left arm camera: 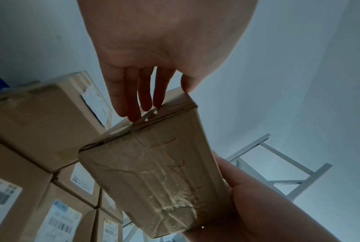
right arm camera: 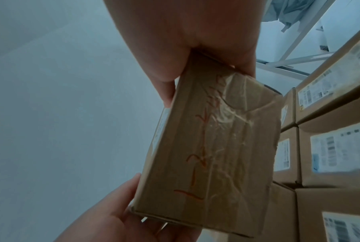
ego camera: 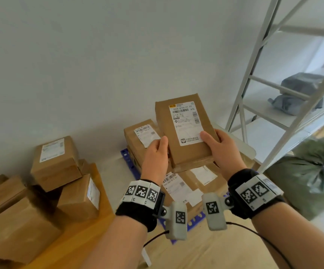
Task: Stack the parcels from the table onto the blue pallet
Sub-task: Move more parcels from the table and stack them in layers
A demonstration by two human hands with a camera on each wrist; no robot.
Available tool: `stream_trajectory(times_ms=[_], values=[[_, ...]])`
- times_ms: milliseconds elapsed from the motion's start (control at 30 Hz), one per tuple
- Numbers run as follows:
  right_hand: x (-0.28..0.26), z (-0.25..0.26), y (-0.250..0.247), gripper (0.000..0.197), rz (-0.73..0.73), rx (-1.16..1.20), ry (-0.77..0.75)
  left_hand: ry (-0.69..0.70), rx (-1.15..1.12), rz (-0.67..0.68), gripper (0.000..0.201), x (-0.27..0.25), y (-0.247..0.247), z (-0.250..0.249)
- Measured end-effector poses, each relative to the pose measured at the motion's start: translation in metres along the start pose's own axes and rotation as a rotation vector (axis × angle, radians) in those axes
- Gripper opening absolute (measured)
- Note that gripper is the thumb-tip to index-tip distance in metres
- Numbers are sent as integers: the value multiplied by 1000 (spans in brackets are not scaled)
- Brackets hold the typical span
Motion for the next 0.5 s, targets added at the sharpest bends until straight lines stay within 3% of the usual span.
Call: stream_trajectory(times_ms=[267, 500], values=[[63, -34, -4, 24, -28, -13, 32, -28, 34, 16, 32, 63, 26, -14], [127, -66, 13, 28, 73, 13, 43, -33, 109, -53, 27, 111, 35, -19]])
Point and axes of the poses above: each hand's wrist, its own x-axis towards the middle knuckle, its own y-axis out of the palm, z = x × y, the point moved 9 cm from there along x, towards the middle knuckle, and after that the axes turned 15 degrees about -y, right-handed, at the moved point
